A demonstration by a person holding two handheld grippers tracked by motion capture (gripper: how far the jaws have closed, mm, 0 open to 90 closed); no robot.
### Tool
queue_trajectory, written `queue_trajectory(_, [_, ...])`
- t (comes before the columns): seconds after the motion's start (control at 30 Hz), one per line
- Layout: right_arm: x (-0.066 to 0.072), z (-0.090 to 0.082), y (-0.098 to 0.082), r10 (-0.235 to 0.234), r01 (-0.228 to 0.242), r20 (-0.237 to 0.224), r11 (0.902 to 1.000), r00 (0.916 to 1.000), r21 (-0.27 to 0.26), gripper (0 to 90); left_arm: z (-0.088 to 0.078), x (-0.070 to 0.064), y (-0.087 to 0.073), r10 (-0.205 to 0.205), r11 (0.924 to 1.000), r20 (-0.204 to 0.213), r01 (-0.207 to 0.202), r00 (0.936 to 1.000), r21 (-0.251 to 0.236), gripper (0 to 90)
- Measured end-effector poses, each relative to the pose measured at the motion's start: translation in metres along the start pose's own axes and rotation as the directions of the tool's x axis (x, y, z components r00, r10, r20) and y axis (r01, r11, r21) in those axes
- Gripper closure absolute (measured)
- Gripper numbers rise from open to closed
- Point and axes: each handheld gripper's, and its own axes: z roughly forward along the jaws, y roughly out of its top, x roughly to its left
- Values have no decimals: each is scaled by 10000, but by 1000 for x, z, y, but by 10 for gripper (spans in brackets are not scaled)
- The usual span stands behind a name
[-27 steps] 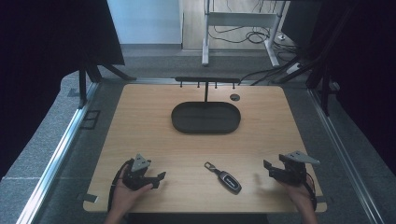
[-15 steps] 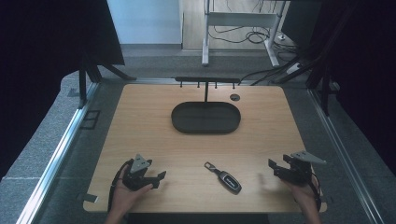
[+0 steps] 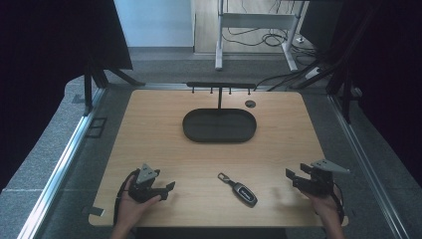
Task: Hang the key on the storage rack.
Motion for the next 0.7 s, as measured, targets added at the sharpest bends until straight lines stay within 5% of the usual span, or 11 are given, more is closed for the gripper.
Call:
queue_trajectory(0.43, [11, -12, 16, -559, 531, -814, 9979, 9951, -366, 388, -1, -1, 1, 15, 10000, 9, -15, 10000, -34, 263])
queue_trajectory(0.7, [26, -11, 28, -873, 839, -1524, 9961, 9845, -285, 398, -7, -1, 4, -75, 9998, 277, 80, 9996, -179, 262])
